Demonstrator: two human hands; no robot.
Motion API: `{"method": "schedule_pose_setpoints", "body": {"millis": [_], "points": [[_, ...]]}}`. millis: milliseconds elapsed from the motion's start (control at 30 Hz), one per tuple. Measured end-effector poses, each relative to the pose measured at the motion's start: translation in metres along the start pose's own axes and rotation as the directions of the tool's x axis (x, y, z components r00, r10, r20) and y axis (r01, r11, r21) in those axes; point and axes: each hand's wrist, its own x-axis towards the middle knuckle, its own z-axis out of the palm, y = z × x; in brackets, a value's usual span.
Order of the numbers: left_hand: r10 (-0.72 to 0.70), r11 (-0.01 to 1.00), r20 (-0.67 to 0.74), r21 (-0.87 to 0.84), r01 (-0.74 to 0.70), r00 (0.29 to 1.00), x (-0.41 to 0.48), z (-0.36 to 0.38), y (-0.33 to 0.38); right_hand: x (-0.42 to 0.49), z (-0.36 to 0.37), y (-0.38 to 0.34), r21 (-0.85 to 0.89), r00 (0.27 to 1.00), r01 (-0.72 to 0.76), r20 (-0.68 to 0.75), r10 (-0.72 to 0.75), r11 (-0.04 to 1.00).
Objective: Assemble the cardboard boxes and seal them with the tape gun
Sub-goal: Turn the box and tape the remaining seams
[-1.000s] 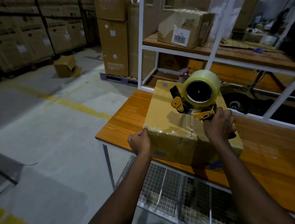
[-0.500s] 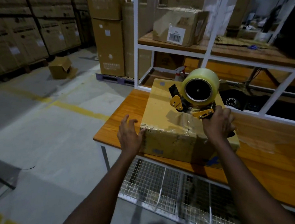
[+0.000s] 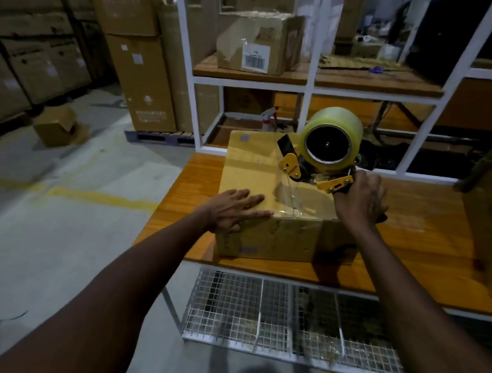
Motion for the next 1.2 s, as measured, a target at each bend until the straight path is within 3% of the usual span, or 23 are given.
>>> {"method": "schedule_pose_setpoints", "body": {"millis": [367, 600, 700, 900, 1033, 1200], "points": [[0.0, 0.999, -0.127, 0.04, 0.005, 0.992, 0.01, 0.029, 0.013, 0.008, -0.016, 0.023, -0.003, 0.994, -0.086, -0.075, 0.085, 0.996], [0.2, 0.967, -0.26, 0.206, -0.148, 0.945, 0.028, 0.01, 0.023, 0.012, -0.03, 0.042, -0.013, 0.984, -0.128, -0.122, 0.126, 0.992], [0.169, 0.975, -0.293, 0.19, -0.116, 0.941, 0.062, -0.017, 0.039, 0.015, -0.037, 0.049, -0.008, 0.979, -0.147, -0.141, 0.145, 0.989], [0.116, 0.978, -0.195, 0.194, -0.078, 0.974, 0.091, -0.004, 0.074, 0.02, -0.046, 0.07, 0.027, 0.971, -0.162, -0.176, 0.165, 0.986], [0.156, 0.976, -0.3, 0.192, -0.1, 0.941, 0.104, -0.017, 0.083, 0.029, -0.048, 0.089, 0.029, 0.97, -0.176, -0.168, 0.178, 0.984], [0.028, 0.993, -0.278, 0.118, 0.005, 0.96, 0.139, -0.035, 0.098, 0.046, -0.056, 0.104, 0.039, 0.969, -0.186, -0.157, 0.19, 0.982]]}}
